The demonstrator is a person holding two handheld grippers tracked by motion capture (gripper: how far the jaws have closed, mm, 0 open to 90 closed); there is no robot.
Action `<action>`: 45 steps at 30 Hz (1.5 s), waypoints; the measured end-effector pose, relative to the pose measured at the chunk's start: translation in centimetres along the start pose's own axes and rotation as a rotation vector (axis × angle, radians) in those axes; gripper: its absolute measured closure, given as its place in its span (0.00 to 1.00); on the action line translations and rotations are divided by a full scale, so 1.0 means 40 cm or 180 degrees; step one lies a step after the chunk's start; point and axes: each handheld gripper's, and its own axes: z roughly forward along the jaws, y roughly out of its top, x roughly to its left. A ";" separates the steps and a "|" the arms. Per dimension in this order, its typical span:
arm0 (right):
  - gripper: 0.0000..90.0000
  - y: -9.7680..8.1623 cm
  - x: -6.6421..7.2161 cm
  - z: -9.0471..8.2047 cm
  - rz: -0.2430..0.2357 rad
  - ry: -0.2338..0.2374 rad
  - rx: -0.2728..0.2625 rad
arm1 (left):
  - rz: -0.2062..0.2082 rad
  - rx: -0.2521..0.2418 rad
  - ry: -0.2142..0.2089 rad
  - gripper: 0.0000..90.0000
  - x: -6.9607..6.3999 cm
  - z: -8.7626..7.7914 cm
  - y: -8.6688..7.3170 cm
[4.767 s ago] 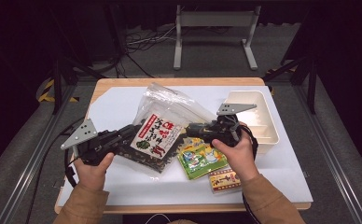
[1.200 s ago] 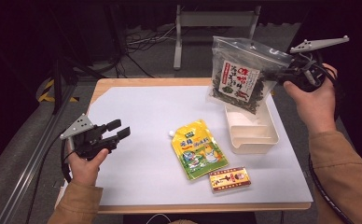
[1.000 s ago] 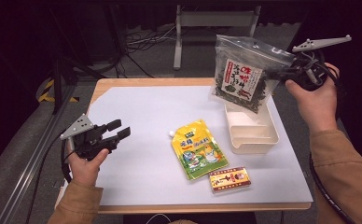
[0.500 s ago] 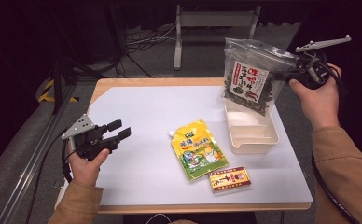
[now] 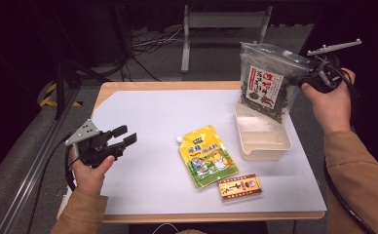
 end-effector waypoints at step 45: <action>0.83 -0.093 -0.049 0.086 0.0348 0.0047 0.0159 | 0.0283 0.0222 0.0227 0.41 0.006 0.062 -0.012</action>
